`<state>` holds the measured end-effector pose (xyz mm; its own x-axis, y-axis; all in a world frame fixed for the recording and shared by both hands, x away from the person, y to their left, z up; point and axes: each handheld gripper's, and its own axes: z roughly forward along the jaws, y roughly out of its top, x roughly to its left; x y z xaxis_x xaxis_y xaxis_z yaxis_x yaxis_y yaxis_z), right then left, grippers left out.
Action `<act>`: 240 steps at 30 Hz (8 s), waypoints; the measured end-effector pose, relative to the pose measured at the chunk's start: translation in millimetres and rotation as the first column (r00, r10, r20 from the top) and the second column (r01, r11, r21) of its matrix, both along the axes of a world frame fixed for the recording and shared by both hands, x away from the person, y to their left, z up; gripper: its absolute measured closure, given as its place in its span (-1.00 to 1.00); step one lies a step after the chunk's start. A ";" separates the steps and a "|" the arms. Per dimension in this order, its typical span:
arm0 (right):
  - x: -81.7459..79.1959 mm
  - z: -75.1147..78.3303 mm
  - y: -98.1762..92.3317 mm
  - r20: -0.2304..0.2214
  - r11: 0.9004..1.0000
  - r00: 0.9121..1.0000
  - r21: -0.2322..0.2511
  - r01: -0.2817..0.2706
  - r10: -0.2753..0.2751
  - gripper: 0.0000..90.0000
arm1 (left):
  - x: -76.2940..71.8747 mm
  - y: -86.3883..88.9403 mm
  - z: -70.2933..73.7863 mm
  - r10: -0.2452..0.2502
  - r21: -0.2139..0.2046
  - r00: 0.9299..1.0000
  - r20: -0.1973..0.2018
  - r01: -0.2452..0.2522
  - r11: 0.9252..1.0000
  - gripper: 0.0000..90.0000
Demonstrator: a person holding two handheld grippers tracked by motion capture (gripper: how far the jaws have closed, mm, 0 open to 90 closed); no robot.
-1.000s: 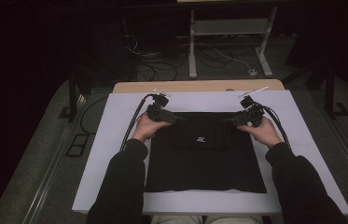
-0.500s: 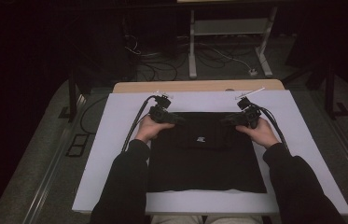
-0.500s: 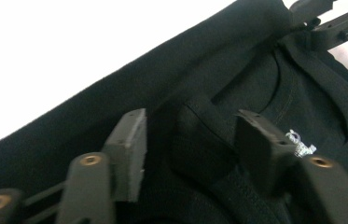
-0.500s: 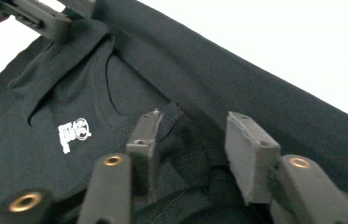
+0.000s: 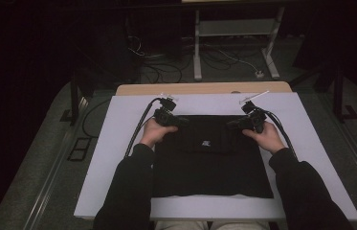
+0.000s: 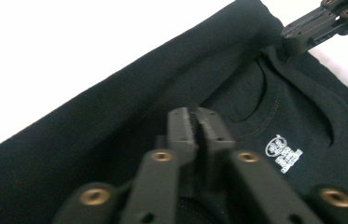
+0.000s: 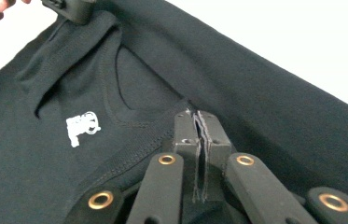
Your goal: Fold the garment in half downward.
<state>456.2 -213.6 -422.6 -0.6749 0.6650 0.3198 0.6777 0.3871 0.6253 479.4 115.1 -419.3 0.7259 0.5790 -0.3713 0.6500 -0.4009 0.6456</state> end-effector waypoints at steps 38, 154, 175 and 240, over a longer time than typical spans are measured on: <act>-31.5 16.3 -29.6 0.023 0.993 0.999 0.112 0.046 -0.049 0.94 | -32.4 18.6 18.2 0.045 -0.108 0.999 0.028 -0.041 0.993 0.98; -172.2 1.6 -13.5 -0.173 0.948 0.936 0.141 -0.285 0.307 0.93 | -196.1 42.3 2.0 -0.307 0.022 0.951 0.027 0.307 0.952 0.97; -183.1 -1.5 -10.0 -0.210 0.938 0.915 0.125 -0.324 0.344 0.93 | -207.3 40.4 -3.3 -0.361 0.054 0.933 -0.011 0.361 0.931 0.97; -165.9 39.4 -0.7 0.075 0.986 0.984 0.026 -0.166 0.164 -1.00 | -206.7 87.2 21.0 -0.056 -0.101 0.978 0.199 0.078 0.992 -1.00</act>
